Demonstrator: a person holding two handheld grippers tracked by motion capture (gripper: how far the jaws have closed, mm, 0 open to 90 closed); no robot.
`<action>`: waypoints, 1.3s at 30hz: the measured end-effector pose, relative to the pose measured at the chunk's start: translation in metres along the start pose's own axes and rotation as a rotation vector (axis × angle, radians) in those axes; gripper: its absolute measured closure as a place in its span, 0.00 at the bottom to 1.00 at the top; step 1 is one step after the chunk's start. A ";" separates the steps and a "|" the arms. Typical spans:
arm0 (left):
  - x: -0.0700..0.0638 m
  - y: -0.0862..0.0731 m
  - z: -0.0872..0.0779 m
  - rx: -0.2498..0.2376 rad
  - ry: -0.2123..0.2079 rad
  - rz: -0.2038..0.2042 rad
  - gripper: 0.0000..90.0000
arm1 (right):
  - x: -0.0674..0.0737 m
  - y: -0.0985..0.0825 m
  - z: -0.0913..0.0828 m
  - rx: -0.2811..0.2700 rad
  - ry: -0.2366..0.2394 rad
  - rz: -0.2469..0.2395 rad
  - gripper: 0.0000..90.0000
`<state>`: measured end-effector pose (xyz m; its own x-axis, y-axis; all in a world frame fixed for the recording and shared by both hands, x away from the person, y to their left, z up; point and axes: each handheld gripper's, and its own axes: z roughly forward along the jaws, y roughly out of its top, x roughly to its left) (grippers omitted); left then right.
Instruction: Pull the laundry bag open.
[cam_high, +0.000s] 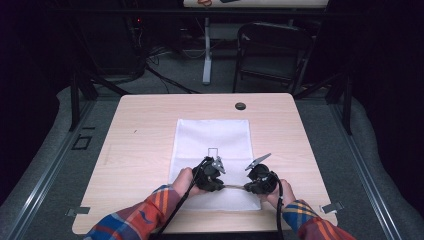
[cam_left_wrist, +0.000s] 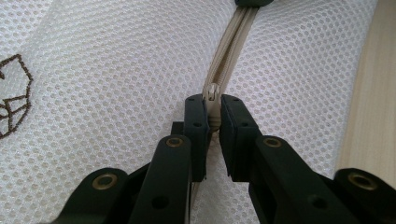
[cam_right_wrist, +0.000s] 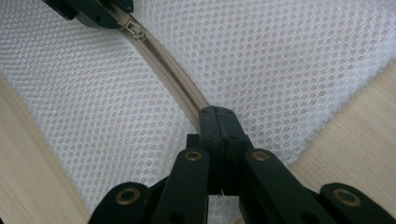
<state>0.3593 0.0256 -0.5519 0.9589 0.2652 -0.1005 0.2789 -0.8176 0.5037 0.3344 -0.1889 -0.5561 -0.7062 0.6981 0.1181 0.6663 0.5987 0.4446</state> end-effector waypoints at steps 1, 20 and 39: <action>0.000 0.000 0.000 0.000 -0.001 -0.003 0.90 | 0.000 0.000 0.000 -0.002 0.000 0.001 1.00; 0.000 -0.005 -0.004 0.009 0.003 0.020 0.90 | 0.000 0.000 0.000 -0.001 -0.002 0.006 1.00; 0.006 -0.020 -0.012 0.021 0.007 -0.003 0.90 | 0.000 0.000 0.000 0.004 0.005 0.004 1.00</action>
<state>0.3592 0.0493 -0.5524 0.9577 0.2712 -0.0963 0.2830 -0.8274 0.4851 0.3344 -0.1887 -0.5561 -0.7051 0.6982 0.1244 0.6696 0.5977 0.4408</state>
